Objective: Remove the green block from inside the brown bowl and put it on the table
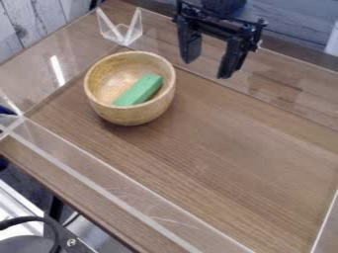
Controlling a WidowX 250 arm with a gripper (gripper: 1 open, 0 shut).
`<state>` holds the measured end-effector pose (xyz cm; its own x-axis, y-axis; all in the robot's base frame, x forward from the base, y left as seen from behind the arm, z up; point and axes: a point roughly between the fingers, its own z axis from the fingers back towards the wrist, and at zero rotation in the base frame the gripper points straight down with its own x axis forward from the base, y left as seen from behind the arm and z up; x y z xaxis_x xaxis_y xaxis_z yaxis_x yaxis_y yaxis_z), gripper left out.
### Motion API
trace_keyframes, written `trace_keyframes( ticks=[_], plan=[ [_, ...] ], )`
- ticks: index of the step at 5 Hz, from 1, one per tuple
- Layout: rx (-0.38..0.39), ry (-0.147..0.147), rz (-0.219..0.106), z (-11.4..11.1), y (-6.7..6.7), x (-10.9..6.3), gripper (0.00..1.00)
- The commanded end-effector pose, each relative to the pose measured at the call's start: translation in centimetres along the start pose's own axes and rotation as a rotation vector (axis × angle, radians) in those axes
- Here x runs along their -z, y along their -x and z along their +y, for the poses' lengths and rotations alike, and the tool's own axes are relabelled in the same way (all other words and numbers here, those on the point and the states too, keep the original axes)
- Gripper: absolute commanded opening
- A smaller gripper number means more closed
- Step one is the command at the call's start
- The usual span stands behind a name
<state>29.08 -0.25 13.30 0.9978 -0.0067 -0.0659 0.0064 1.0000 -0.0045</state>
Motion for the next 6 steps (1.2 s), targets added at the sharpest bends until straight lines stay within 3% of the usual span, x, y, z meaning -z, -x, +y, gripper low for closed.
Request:
trace_keyframes(
  ticks=[1,2,3,4,5,6],
  plan=[
    [-0.012,0.011,-0.004,0.5,0.5,0.6,1.0],
    [-0.035,-0.007,0.001,1.9,2.3,2.0,1.0],
    [-0.072,-0.011,-0.029,3.8,4.0,3.1,1.0],
    [-0.15,0.013,-0.047,6.6,4.5,3.1,1.0],
    [-0.213,0.033,-0.064,8.6,4.0,2.8,1.0],
    [-0.24,0.049,-0.071,8.7,2.4,3.1,1.0]
  ],
)
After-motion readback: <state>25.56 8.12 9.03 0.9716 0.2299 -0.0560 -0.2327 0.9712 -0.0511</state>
